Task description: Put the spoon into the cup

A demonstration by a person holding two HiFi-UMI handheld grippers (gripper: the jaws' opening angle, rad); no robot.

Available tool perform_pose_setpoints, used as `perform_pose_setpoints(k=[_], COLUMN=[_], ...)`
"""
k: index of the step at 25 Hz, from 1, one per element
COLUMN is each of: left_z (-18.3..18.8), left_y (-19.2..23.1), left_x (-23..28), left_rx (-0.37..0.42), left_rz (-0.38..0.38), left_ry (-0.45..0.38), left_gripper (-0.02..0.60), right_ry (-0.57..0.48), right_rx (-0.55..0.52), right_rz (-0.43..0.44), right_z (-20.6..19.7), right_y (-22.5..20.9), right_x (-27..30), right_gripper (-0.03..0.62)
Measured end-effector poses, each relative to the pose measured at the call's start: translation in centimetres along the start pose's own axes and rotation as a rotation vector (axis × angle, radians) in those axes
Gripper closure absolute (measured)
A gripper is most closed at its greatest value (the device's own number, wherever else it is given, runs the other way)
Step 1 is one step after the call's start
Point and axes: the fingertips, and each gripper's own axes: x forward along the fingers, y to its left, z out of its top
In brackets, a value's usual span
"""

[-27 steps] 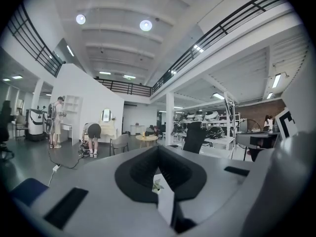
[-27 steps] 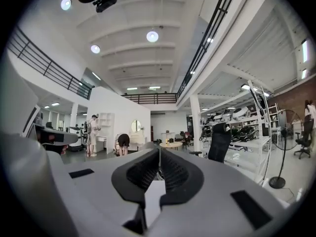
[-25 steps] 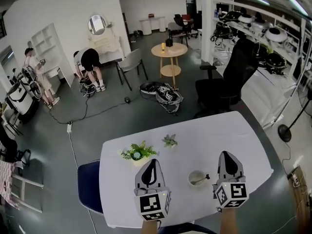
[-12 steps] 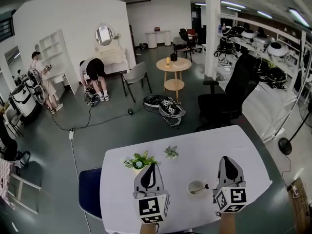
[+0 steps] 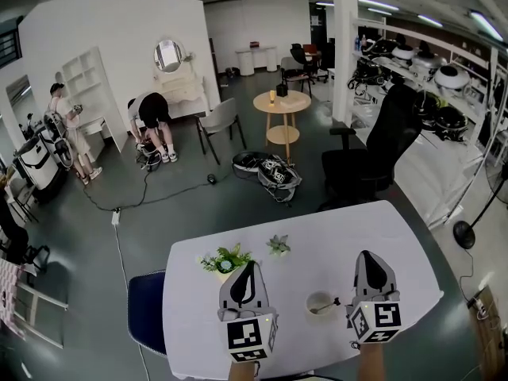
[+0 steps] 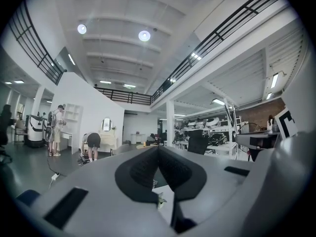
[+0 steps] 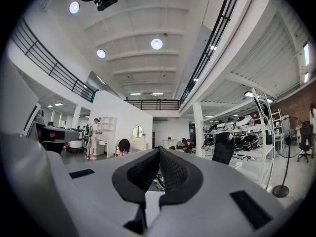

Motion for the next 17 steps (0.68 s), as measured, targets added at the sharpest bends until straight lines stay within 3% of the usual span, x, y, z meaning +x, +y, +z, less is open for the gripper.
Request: perform_pose_setpoints(k=[17], left_z=[-0.78], left_y=[0.22], left_x=[0.38], left_rx=[-0.004], left_rz=[-0.007], left_ry=[0.007], left_gripper=[0.568], right_ry=[0.011], right_rx=[-0.015], right_rz=[0.002], right_z=[-0.53], right_y=[0.45], right_x=[0.39], right_gripper=[0.583])
